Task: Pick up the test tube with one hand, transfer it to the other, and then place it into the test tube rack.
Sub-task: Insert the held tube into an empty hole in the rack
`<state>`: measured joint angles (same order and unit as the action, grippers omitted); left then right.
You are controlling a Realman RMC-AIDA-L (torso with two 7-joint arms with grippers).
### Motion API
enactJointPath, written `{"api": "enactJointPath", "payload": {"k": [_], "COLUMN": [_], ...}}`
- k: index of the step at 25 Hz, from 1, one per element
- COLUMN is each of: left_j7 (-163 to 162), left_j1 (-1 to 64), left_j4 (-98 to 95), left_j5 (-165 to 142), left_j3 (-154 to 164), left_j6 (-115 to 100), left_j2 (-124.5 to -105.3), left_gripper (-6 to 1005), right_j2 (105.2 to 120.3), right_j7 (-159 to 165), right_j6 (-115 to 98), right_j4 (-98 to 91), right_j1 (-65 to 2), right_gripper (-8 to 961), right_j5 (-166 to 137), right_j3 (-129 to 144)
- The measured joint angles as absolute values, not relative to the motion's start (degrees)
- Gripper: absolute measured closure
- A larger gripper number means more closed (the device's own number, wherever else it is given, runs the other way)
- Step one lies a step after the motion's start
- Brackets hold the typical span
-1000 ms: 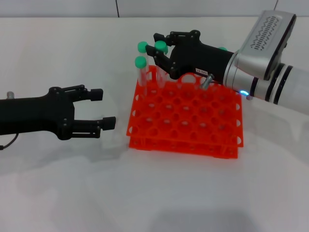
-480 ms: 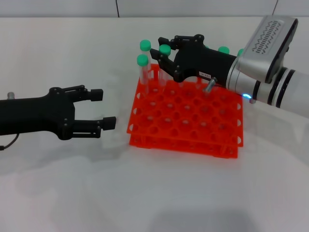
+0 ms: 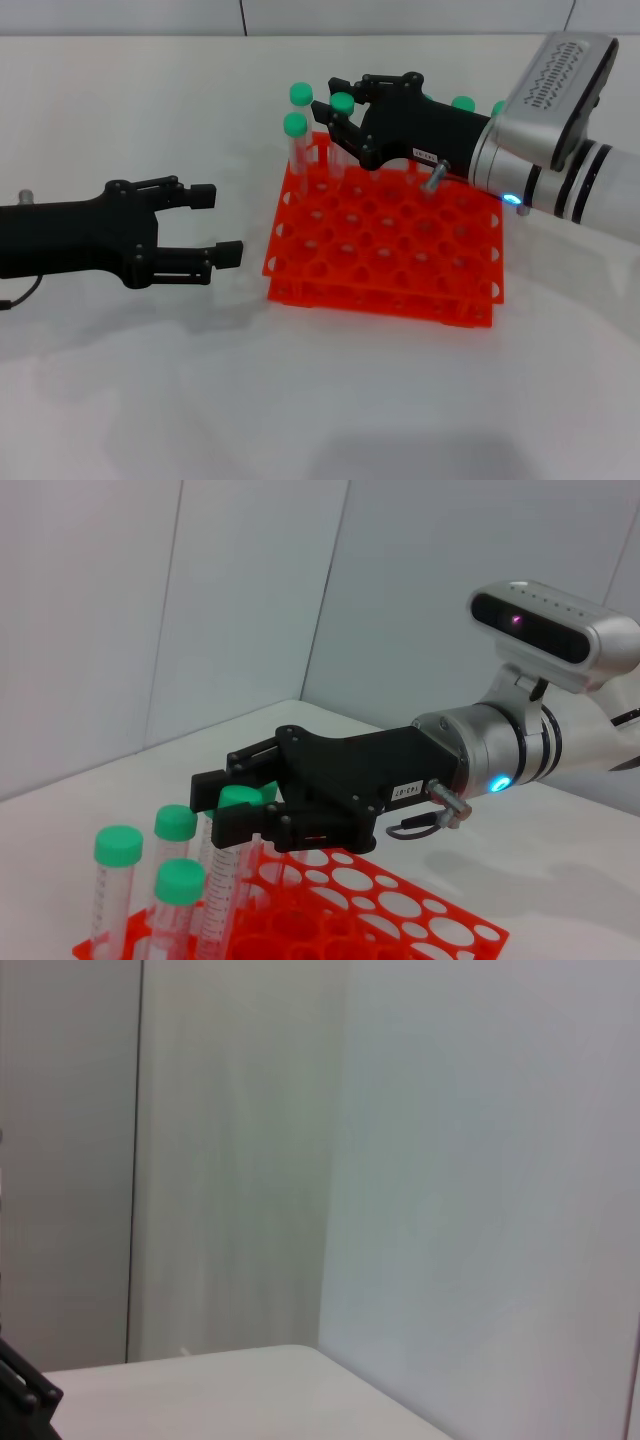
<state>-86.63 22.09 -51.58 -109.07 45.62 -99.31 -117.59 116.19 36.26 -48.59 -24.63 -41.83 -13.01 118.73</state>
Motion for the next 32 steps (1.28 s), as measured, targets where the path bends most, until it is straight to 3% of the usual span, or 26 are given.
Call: {"api": "enactJointPath", "payload": {"k": [32], "left_j7": [-86.8], "left_j1": [22.4], "left_j4": [-51.6], "left_j5": [-109.9], "left_j3": [45.6], "left_j6": [-99.3], "left_j2": [-117.59], "left_gripper": [127], "right_j2": [116.19], "right_j7": [40.2], "right_j6": [-47.0], "right_j4": [-24.6], "right_j1": [-42.3], "right_gripper": [683], "right_j5": [-13.5], "right_j3": [118.8]}}
